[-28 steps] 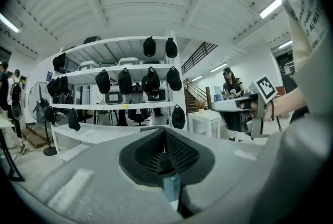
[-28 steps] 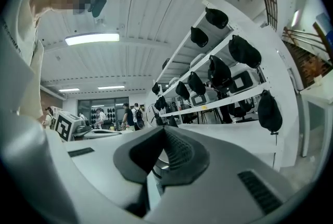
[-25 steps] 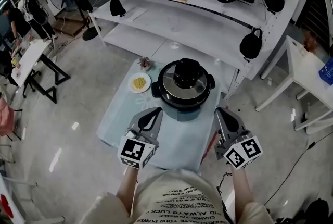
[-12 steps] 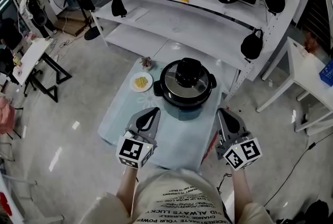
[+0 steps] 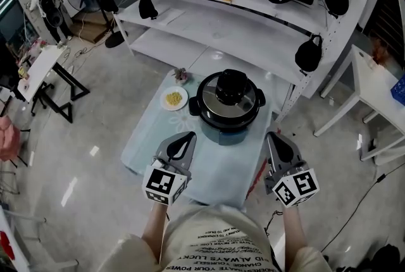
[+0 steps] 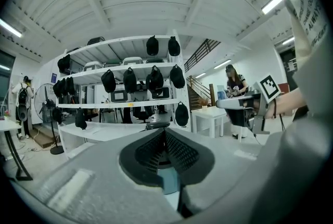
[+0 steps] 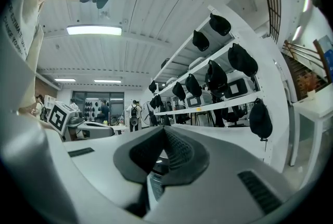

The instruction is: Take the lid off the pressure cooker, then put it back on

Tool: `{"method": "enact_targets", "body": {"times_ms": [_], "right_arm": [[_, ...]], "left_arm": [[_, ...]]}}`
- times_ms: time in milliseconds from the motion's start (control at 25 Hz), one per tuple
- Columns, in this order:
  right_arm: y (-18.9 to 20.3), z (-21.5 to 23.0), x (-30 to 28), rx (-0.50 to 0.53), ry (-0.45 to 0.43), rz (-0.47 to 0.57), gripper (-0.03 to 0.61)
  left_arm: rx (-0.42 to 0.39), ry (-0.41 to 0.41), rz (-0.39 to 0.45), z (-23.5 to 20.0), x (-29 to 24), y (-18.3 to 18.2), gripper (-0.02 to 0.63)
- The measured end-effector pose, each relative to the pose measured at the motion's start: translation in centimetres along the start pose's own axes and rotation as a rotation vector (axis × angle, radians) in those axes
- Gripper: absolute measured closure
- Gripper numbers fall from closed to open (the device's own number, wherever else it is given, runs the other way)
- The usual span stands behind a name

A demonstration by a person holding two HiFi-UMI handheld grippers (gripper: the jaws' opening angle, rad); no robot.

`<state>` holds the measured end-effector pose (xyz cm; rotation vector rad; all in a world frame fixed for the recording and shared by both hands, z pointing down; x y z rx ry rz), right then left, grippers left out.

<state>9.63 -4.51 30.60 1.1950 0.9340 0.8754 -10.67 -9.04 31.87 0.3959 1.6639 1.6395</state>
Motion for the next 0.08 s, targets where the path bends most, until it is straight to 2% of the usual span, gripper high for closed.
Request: {"method": "enact_targets", "body": {"times_ms": [80], "right_arm": [[0.06,-0.05,0.09,0.011,-0.003,0.0,0.574]], "left_arm": [[-0.005,-0.002,0.001,0.12,0.03,0.02,0.588]]}}
Point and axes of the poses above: the fingertips, and each gripper's own axes: x backward along the fingers, z to its right, y out of its underside, the point moved 1 cm from there along x, backward along the fingers, and after that the axes turned 10 degrees about -z, right-handed, at the moved point
